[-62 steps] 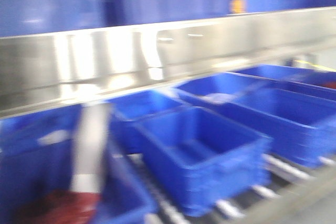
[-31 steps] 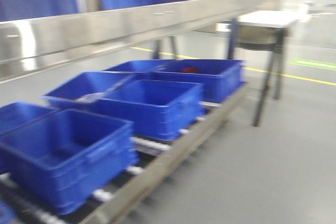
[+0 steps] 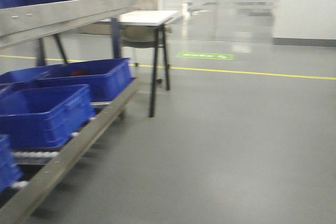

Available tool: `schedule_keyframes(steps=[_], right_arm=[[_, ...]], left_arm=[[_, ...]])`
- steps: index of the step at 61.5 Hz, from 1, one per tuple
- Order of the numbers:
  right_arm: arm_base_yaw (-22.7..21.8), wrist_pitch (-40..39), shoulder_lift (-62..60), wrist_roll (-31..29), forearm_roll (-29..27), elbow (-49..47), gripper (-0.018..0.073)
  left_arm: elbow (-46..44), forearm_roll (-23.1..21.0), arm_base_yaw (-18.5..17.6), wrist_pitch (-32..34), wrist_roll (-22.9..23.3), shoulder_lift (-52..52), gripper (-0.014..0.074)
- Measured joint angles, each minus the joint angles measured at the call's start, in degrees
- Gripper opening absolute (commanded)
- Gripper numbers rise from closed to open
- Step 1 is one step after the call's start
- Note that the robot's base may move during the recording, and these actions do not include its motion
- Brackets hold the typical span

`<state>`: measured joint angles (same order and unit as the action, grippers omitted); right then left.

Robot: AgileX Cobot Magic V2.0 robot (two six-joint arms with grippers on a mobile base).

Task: Grab orange capacitor from left shelf to right conveyor
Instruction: 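Drive the base to the red conveyor holding the capacitor in right gripper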

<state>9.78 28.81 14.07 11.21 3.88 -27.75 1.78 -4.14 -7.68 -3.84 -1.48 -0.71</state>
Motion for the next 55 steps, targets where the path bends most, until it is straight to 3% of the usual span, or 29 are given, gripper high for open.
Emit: schedule_keyframes(steps=[55], right_arm=[[0.0, 0.0, 0.0, 0.0, 0.0, 0.0, 0.0109]], left_arm=[[0.0, 0.0, 0.0, 0.0, 0.0, 0.0, -0.0127]])
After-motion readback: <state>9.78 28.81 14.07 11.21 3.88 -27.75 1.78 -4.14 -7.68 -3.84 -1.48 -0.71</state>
